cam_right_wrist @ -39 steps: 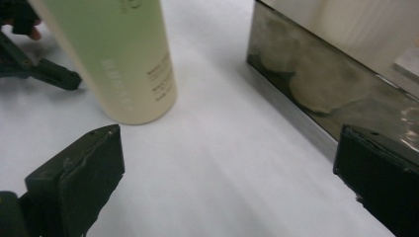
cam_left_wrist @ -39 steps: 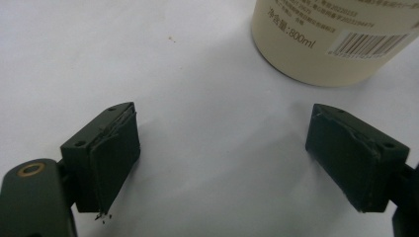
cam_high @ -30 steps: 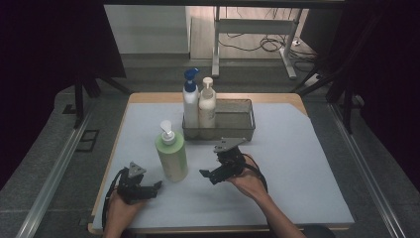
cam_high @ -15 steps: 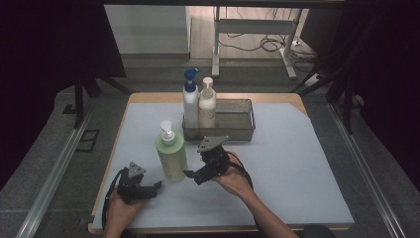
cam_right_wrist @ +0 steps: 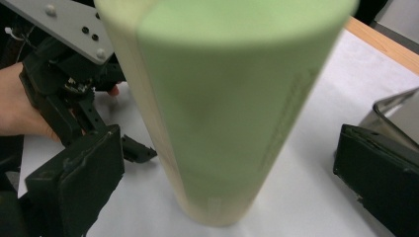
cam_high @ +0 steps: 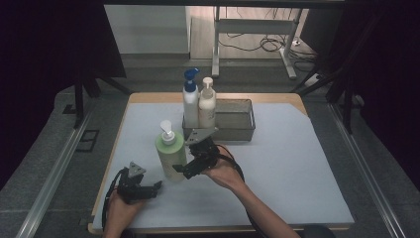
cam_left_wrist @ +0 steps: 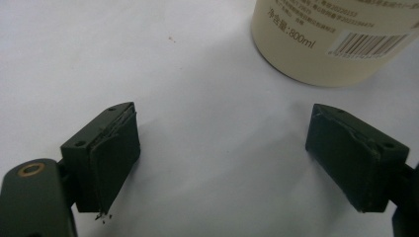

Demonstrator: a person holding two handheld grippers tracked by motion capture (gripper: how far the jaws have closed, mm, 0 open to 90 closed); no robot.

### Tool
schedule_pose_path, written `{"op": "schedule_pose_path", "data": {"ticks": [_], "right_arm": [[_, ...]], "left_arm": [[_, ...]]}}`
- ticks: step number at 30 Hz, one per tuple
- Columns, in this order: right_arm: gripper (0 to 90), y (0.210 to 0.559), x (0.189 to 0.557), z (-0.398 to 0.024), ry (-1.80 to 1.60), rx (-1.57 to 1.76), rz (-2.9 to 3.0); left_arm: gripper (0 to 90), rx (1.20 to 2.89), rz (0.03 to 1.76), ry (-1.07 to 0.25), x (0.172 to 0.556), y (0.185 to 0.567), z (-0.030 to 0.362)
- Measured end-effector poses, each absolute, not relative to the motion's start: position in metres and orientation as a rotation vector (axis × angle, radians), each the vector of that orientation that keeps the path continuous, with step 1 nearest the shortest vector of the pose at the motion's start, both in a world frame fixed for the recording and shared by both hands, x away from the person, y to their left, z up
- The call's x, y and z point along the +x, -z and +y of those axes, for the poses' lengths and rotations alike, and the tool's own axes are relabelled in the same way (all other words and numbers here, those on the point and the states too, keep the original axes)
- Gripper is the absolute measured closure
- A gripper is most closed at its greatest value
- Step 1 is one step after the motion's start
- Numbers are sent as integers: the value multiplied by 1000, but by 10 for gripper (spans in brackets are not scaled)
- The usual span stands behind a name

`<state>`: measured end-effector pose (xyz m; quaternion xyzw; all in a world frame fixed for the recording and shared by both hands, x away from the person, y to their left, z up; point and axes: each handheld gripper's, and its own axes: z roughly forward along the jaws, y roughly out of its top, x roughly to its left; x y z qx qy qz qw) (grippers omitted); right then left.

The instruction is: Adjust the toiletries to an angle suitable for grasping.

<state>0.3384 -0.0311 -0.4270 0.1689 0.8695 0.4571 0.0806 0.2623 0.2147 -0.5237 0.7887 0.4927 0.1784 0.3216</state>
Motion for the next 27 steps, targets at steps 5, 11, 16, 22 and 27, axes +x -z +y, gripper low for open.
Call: {"op": "schedule_pose_path", "data": {"ticks": [5, 11, 16, 22, 27], "right_arm": [[0, 426, 339, -18, -1350, 509, 2602], [0, 427, 340, -12, -1327, 518, 2598], [0, 429, 342, -4, -1316, 525, 2583], [33, 429, 342, 1, -1337, 536, 2553], [109, 427, 341, 1, -1355, 521, 2550]], "left_arm": [[134, 2071, 1294, -468, 262, 524, 215], [134, 2072, 1294, -468, 262, 524, 215], [134, 2070, 1294, -468, 262, 524, 215], [133, 2071, 1295, -467, 262, 524, 215], [133, 2070, 1296, -466, 262, 524, 215]]}}
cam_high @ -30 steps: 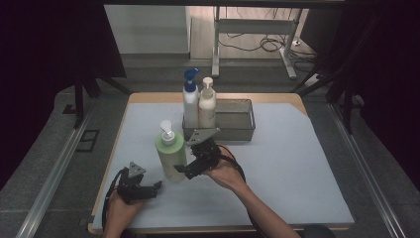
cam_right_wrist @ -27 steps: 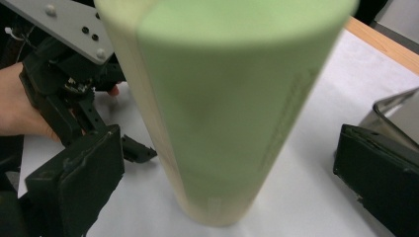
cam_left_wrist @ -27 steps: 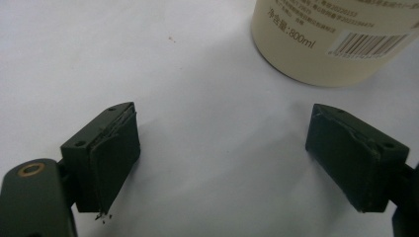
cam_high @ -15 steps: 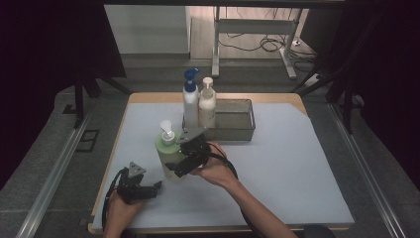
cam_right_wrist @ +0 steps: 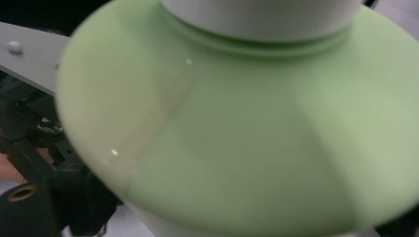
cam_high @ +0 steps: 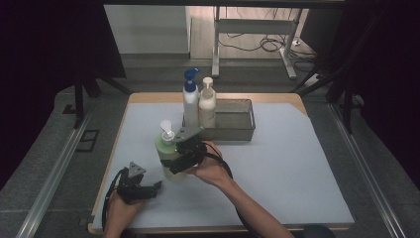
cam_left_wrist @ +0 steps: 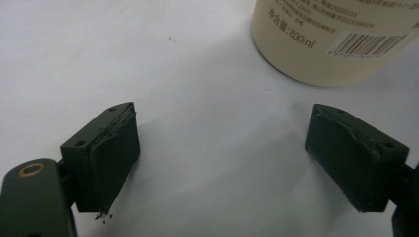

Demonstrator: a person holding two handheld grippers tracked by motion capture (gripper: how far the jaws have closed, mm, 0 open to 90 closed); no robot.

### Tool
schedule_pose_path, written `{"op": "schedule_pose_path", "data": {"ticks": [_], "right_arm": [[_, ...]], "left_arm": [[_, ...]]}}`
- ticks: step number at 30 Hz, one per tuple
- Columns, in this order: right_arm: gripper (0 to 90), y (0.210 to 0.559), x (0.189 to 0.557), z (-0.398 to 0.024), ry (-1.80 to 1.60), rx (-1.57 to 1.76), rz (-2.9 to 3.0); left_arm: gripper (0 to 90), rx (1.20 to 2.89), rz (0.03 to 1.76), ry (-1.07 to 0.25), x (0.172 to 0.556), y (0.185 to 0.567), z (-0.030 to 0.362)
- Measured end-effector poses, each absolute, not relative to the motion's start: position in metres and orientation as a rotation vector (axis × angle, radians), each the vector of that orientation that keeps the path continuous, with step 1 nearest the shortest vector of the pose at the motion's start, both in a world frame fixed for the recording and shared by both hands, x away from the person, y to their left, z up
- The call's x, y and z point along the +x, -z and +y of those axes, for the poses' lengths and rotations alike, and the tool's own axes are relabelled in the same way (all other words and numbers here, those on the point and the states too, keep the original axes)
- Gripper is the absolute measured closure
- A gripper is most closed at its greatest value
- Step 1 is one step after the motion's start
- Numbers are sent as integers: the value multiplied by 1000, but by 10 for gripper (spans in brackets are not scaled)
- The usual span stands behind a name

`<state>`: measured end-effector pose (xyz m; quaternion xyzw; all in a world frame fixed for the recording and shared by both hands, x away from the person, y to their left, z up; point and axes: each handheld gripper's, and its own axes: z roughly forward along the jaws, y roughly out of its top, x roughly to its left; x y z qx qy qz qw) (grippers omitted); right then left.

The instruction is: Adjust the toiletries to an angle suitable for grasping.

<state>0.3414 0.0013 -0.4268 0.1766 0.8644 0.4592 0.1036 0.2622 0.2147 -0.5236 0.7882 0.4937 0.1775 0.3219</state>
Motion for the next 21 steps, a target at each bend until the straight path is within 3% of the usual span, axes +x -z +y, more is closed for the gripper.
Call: {"op": "schedule_pose_path", "data": {"ticks": [21], "right_arm": [[125, 411, 339, -9, -1298, 613, 2550]], "left_arm": [[134, 2070, 1294, -464, 262, 524, 215]]}}
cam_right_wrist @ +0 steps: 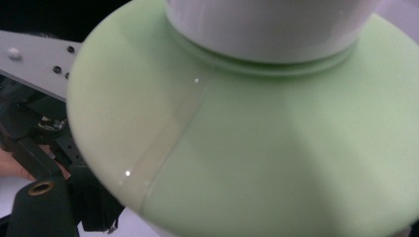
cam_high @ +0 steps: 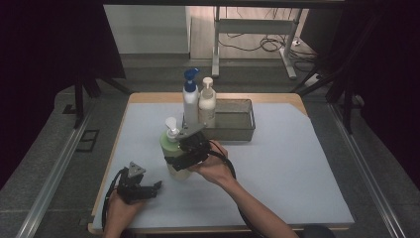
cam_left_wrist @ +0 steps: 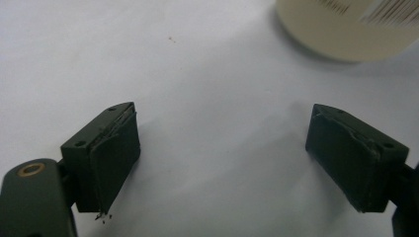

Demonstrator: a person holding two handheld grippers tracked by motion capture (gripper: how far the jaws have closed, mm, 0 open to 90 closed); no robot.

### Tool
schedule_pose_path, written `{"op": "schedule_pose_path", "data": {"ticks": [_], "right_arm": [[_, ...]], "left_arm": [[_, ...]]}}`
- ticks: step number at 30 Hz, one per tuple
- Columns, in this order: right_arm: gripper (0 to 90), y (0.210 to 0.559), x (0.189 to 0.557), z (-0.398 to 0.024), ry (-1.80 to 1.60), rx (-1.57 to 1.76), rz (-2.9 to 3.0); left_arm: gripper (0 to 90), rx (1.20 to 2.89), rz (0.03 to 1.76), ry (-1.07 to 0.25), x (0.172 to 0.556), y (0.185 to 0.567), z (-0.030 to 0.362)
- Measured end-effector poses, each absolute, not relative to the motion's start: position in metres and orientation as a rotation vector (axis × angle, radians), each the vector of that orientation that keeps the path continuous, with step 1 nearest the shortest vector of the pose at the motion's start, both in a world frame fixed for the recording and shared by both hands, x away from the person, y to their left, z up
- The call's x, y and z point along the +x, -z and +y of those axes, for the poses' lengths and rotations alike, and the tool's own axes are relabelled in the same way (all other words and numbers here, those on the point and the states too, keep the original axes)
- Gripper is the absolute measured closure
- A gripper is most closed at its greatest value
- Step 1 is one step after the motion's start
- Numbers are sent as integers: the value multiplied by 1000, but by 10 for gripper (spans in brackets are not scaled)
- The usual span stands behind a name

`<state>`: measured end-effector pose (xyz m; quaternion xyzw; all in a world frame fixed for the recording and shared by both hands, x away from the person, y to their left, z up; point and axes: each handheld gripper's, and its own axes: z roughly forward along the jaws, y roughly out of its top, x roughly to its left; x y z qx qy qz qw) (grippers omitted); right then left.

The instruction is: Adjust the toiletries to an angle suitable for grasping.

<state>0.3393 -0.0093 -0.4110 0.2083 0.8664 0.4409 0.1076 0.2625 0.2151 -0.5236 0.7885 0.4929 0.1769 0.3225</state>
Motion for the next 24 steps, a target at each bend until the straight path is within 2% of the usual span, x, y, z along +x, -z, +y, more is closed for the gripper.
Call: {"op": "schedule_pose_path", "data": {"ticks": [24], "right_arm": [[125, 385, 340, -66, -1287, 719, 2469]], "left_arm": [[133, 2072, 1290, -466, 263, 524, 215]]}}
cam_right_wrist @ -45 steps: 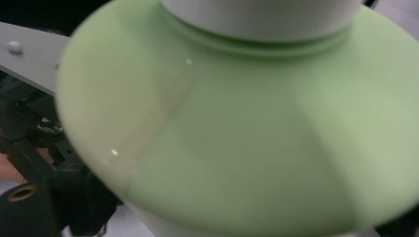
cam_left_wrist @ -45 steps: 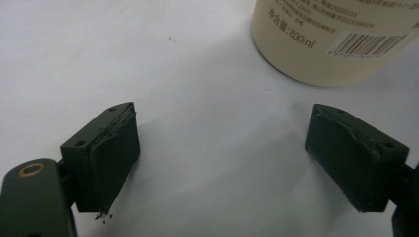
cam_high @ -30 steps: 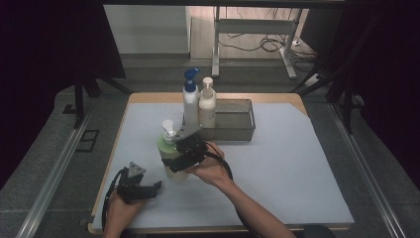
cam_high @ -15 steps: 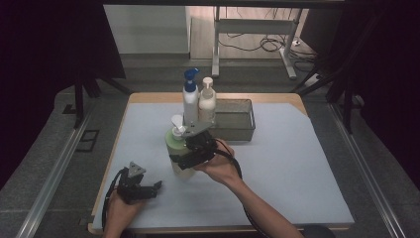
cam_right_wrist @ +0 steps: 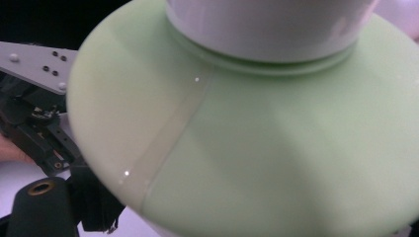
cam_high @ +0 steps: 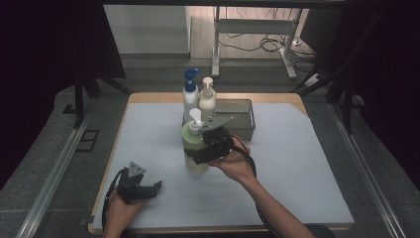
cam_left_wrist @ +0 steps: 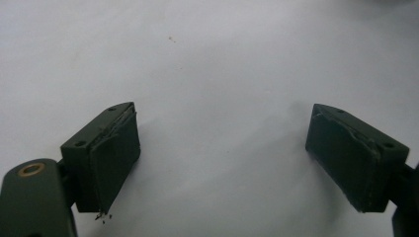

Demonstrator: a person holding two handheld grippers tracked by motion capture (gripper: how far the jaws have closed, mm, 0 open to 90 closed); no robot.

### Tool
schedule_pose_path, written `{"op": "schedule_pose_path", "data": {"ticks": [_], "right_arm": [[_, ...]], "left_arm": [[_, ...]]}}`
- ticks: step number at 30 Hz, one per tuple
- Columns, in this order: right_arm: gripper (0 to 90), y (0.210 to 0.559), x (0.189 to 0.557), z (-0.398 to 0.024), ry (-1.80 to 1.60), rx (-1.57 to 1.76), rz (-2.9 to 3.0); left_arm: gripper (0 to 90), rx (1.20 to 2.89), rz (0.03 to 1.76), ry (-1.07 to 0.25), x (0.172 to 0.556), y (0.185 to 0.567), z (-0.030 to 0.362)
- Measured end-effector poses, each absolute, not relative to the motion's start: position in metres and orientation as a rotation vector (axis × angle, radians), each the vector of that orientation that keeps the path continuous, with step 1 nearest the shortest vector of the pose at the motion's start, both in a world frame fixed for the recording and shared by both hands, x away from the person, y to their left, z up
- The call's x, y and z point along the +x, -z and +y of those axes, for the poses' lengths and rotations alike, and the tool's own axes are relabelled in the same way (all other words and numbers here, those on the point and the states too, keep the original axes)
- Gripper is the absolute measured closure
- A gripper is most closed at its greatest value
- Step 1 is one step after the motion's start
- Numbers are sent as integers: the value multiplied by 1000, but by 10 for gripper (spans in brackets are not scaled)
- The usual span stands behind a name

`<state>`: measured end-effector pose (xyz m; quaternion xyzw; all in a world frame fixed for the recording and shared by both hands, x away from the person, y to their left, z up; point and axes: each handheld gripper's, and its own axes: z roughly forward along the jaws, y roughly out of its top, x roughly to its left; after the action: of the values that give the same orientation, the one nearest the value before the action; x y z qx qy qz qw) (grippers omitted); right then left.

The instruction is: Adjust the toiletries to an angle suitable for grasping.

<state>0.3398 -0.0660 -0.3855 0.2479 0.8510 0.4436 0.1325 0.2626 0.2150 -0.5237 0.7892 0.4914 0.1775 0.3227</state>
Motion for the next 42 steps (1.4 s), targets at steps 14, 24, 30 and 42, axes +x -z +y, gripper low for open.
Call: {"op": "schedule_pose_path", "data": {"ticks": [14, 24, 30, 42], "right_arm": [[126, 373, 350, -110, -1241, 837, 2396], [126, 365, 358, -131, -1222, 895, 2354], [126, 358, 364, -142, -1221, 929, 2330], [126, 344, 382, -150, -1203, 970, 2291]], "left_arm": [[133, 2072, 1289, -467, 262, 524, 215], [133, 2074, 1290, -467, 262, 524, 215], [133, 2074, 1289, -467, 262, 524, 215], [134, 2073, 1289, -467, 262, 524, 215]]}}
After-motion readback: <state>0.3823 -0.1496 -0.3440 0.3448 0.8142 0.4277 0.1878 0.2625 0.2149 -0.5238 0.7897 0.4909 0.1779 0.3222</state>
